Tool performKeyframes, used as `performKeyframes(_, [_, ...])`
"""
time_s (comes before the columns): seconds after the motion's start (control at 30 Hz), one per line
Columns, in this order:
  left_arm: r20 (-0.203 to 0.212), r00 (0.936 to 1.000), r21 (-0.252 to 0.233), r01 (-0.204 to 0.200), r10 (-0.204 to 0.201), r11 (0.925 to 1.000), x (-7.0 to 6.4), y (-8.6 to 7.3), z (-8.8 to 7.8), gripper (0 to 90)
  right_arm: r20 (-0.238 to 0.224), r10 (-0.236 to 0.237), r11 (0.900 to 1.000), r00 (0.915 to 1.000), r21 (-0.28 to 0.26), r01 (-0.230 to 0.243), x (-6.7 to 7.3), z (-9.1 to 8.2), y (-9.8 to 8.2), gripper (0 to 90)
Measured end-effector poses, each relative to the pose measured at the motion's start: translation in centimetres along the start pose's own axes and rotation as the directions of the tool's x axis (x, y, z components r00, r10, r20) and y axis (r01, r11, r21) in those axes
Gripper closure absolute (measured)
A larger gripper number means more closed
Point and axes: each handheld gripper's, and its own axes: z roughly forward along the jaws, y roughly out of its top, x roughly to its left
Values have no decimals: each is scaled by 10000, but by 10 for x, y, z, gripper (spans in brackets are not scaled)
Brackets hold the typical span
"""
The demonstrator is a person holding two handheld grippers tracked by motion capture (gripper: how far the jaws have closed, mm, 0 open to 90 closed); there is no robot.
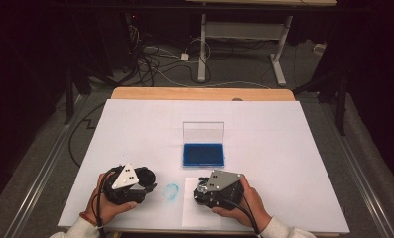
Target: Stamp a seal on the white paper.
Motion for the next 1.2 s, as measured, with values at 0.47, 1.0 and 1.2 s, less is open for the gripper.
performKeyframes(0.47, [34,10000,22,-19,19,10000,0,0,1,364,-58,-430,9988,9991,253,431,5,12,-6,572])
performKeyframes(1.0, [53,10000,84,4,-5,10000,-1,0,2,365,-193,-249,9989,9995,384,256,5,13,-10,572])
performKeyframes(1.2, [92,9999,84,-58,57,9999,-2,0,2,365,-275,-142,9986,9995,497,156,5,14,-9,571])
